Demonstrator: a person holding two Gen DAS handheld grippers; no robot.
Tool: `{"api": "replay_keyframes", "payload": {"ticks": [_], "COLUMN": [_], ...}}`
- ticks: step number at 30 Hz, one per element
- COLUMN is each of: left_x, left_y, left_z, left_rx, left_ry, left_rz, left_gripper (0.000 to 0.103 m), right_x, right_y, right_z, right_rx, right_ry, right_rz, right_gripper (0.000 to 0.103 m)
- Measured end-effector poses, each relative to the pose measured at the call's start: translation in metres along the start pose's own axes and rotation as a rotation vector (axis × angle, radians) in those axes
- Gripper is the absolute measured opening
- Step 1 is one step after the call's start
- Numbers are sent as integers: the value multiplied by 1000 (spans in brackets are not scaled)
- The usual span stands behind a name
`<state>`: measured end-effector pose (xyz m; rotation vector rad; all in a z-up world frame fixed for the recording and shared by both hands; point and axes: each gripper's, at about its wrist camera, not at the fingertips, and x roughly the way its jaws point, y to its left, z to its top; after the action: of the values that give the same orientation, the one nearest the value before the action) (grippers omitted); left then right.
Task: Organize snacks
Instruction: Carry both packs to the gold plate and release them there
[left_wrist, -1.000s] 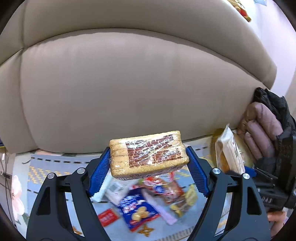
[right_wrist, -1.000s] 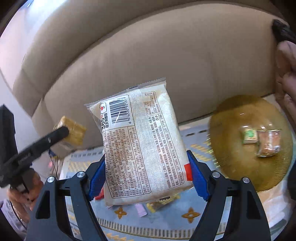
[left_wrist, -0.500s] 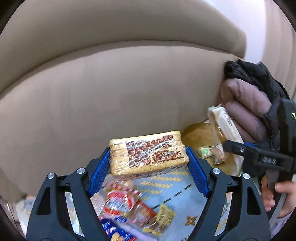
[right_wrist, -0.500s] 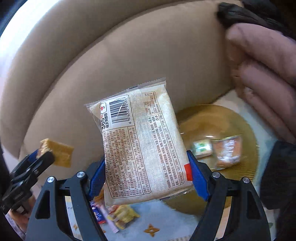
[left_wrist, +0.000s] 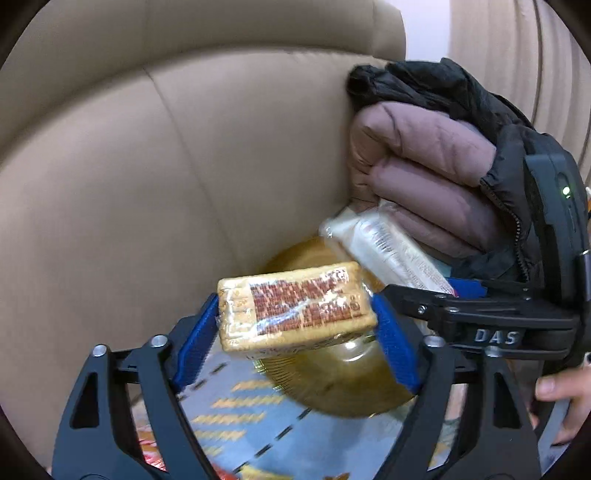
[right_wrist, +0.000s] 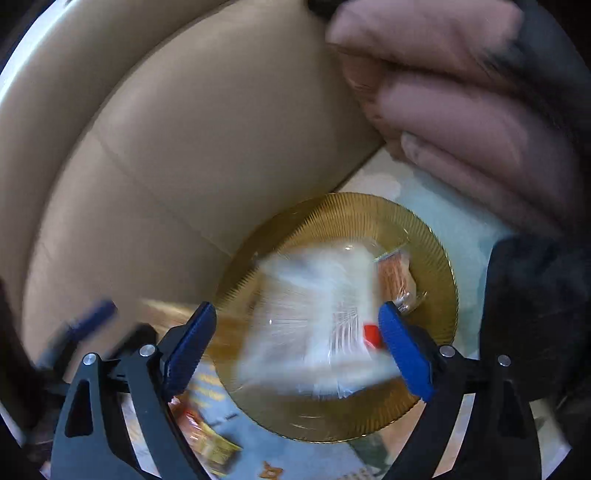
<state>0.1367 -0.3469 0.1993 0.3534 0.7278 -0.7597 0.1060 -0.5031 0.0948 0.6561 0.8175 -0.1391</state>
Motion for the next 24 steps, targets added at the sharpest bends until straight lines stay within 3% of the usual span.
{"api": "replay_keyframes", "payload": {"ticks": [2, 4, 6, 10, 18, 24], "left_x": [17, 24, 21, 16, -34, -83], "left_y": [7, 14, 24, 39, 80, 108], "left_z": [-2, -8, -18, -31, -65, -118], "left_rx": [-49, -74, -94, -110, -259, -333], "left_ry": [59, 98, 101, 96, 33, 15], "left_rz": [62, 26, 23, 102, 171, 322], "left_gripper": [100, 100, 100, 100, 100, 100], "right_x": [2, 1, 0, -9, -14, -8], "right_y": [-3, 5, 16, 52, 120, 157], "right_z": [0, 0, -3, -10, -43, -92], "right_rx": [-2, -37, -53, -137, -311, -432], "right_ry": [9, 1, -3, -38, -90, -111], "right_rz": [5, -10, 1, 47, 147, 178], "right_gripper": [89, 89, 89, 89, 90, 98]}}
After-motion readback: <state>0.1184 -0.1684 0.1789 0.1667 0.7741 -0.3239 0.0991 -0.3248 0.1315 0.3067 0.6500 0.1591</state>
